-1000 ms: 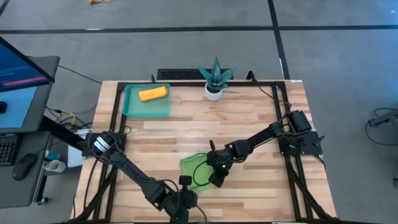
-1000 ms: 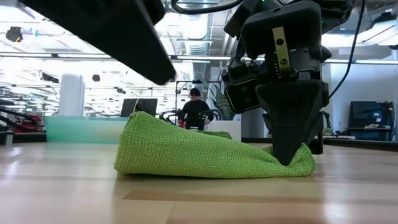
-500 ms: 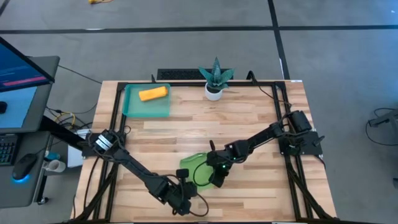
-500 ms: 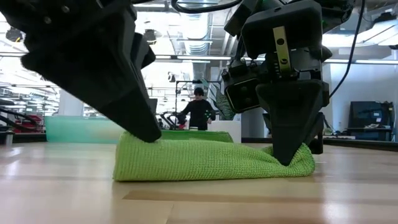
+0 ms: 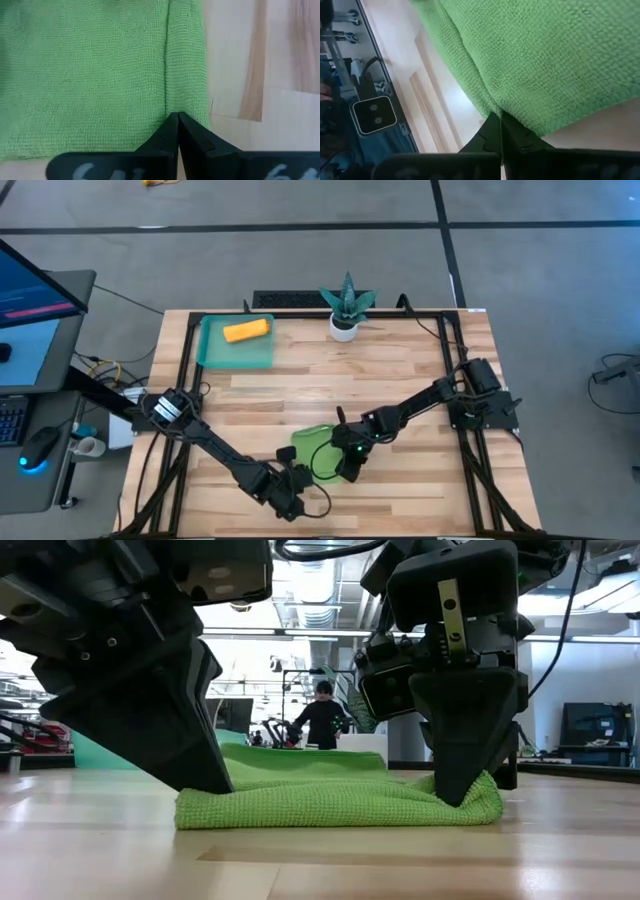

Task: Roll microfiber towels into tight, uniform cylinder then place into a basket
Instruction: Roll the light green microfiber cloth

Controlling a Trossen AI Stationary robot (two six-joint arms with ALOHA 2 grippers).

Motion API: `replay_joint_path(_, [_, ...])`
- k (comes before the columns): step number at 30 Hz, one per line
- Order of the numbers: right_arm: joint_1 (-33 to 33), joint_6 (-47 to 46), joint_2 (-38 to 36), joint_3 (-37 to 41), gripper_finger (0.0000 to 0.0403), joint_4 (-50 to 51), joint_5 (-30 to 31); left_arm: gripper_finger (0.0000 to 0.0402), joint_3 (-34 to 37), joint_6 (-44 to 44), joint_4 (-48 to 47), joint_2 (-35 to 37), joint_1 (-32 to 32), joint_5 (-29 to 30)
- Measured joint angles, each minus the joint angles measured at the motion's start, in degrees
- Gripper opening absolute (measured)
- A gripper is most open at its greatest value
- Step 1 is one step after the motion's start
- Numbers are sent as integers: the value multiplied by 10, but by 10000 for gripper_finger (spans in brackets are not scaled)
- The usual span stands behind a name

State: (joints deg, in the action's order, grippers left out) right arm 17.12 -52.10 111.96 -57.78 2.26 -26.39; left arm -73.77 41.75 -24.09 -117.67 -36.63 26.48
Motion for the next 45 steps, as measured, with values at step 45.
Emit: replay_joint_path(45, [142,226,-78,0,127,11,295,0,1,-5,-17,-1,1,-32])
